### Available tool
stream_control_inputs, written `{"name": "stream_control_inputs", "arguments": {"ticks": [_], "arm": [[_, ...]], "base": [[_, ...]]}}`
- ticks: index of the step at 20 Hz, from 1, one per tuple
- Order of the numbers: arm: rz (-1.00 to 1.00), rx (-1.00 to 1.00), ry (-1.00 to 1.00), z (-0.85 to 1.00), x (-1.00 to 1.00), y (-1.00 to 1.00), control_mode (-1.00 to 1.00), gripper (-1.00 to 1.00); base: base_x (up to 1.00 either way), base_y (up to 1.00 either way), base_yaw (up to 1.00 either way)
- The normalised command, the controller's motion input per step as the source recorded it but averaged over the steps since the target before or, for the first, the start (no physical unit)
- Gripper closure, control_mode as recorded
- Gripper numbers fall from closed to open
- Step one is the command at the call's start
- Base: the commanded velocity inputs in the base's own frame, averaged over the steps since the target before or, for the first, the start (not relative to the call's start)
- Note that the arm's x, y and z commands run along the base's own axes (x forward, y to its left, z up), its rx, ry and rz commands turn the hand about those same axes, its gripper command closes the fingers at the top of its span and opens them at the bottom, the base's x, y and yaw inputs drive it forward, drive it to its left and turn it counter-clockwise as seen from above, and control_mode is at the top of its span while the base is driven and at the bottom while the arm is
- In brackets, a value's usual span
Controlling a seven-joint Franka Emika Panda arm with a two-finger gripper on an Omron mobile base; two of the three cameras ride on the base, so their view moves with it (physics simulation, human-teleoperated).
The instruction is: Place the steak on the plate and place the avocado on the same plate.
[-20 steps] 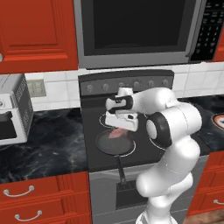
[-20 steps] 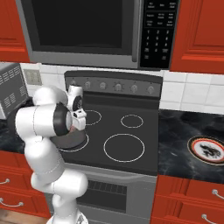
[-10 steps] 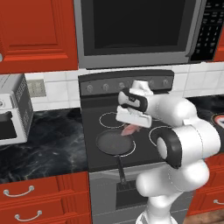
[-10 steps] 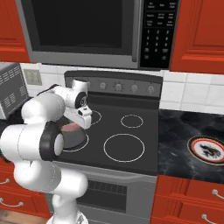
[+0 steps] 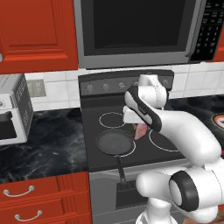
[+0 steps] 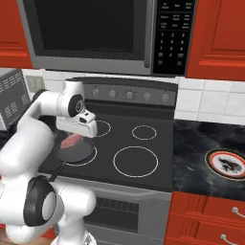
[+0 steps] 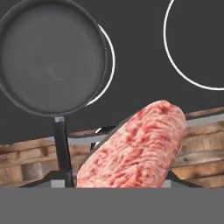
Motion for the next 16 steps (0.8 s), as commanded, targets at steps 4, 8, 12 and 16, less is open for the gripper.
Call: {"name": "stream_control_inputs", "arguments": {"ticks": [4,8,12,16], "arm": [[0.25,0.00,-0.12,0.48,-0.36,-0.15,-1.00,1.00],[0.13,0.01,-0.13,0.34,-0.05,-0.02,-1.00,1.00],[0.03,0.03,-0.18,0.45,-0.25,0.00,-1.00,1.00],[0.00,0.00,0.00,0.00,0.00,0.00,-1.00,1.00]], "base": [[0.00,0.00,0.00],[0.00,0.00,0.00],[0.00,0.00,0.00],[0.00,0.00,0.00]]}}
